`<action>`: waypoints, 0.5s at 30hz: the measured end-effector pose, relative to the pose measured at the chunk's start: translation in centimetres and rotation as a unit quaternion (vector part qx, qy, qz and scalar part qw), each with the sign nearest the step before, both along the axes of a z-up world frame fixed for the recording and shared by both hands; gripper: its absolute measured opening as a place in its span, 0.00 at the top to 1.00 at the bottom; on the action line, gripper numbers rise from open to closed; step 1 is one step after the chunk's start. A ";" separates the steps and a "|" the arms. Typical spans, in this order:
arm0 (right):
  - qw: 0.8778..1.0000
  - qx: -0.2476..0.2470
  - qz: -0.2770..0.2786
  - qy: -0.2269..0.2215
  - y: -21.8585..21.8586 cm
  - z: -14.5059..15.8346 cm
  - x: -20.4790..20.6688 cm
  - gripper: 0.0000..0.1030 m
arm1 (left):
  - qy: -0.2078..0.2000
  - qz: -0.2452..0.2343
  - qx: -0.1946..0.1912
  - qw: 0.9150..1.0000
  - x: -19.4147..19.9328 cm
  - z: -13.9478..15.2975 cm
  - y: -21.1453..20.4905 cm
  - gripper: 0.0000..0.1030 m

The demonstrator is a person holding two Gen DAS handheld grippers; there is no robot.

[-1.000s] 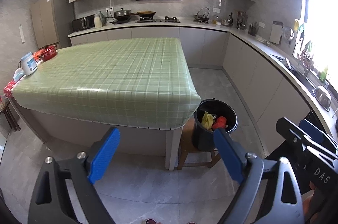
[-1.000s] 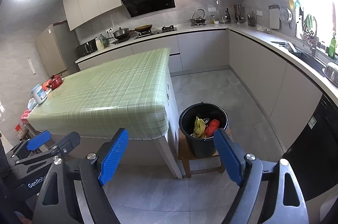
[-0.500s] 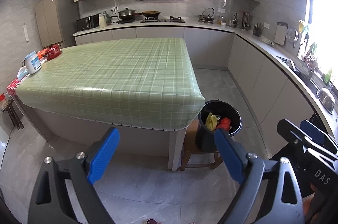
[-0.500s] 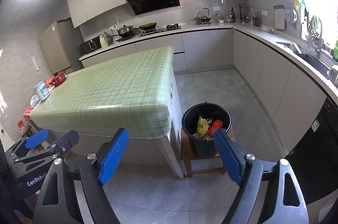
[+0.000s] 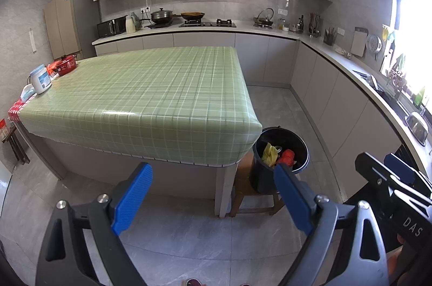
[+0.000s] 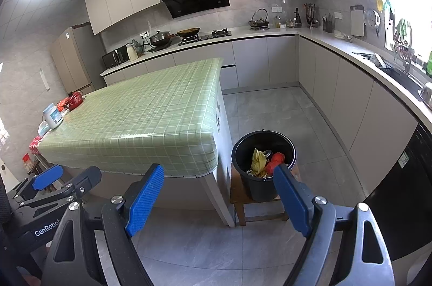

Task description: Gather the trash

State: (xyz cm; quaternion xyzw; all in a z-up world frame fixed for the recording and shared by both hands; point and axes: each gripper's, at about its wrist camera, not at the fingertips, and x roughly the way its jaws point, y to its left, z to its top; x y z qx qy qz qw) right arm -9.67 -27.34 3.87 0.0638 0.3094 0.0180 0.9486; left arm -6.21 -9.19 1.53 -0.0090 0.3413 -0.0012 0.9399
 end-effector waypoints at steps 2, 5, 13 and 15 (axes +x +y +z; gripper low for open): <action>1.000 0.000 0.000 0.000 0.0 -0.1 0.0 0.17 | 0.000 0.000 0.000 1.000 0.0 0.0 0.0 0.10; 1.000 0.000 -0.001 0.000 0.0 -0.1 0.0 0.17 | 0.001 -0.001 0.000 1.000 0.0 -0.1 -0.2 0.10; 1.000 0.002 -0.003 0.003 -0.1 -0.2 0.0 0.17 | 0.003 -0.002 -0.001 1.000 0.0 -0.3 -0.5 0.10; 1.000 0.002 -0.004 0.003 -0.1 -0.2 -0.1 0.17 | 0.005 -0.003 -0.002 1.000 0.0 -0.3 -0.6 0.10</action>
